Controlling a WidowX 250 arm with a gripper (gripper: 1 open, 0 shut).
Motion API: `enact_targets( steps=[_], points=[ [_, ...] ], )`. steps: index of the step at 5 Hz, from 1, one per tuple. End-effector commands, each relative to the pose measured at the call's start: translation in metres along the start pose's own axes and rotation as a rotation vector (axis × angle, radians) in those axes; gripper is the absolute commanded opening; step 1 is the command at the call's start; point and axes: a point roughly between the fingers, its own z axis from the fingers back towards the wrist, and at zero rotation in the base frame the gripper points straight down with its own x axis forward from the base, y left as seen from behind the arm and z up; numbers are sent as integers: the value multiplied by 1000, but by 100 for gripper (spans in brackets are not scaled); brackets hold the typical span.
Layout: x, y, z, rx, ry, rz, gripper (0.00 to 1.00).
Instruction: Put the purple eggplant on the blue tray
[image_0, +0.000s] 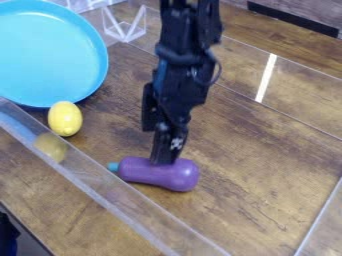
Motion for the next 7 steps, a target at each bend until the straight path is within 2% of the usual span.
enact_targets(
  steps=[1,2,3,5,7],
  points=[
    [10,0,-5,27,-29,-41,100],
    [13,5,-12,30,-31,-46,100],
    [8,8,-17,9,-15,-24,0],
    [-8,11,-26,-35,22,23,0],
    [-24,15,-32,-93,66,67,0]
  ],
)
